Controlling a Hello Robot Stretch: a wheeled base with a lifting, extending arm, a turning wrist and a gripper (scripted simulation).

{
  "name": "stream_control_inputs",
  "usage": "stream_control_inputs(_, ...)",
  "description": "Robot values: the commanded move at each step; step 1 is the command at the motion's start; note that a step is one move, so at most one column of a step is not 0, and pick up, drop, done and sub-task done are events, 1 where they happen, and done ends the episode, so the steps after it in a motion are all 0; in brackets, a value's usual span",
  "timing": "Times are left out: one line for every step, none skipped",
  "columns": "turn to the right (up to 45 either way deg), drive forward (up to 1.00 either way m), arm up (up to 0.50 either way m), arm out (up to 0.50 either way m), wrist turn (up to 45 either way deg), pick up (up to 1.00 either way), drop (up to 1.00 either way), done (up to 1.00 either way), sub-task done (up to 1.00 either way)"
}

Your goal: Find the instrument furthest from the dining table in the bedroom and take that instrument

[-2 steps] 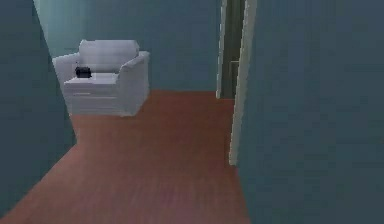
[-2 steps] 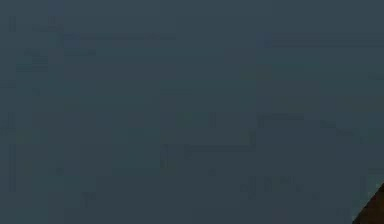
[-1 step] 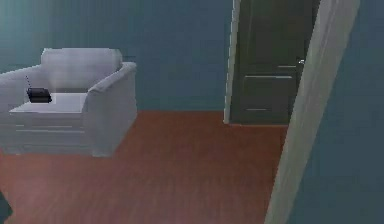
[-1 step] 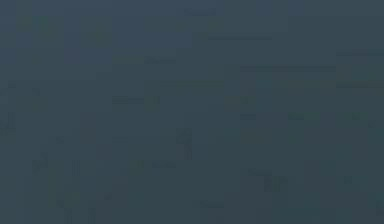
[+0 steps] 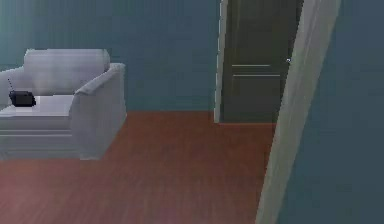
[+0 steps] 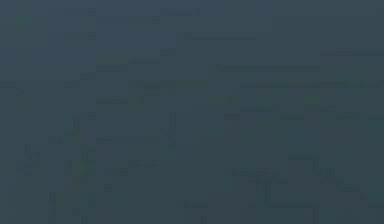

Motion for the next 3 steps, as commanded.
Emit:
stream_control_inputs(0.0, 0.95, 0.00, 0.00, 0.0, 0.00, 0.00, 0.00, 0.00)
stream_control_inputs(45.0, 0.00, 0.00, 0.00, 0.0, 0.00, 0.00, 0.00, 0.00)
stream_control_inputs(3.0, 0.00, 0.00, 0.00, 0.0, 0.00, 0.00, 0.00, 0.00)
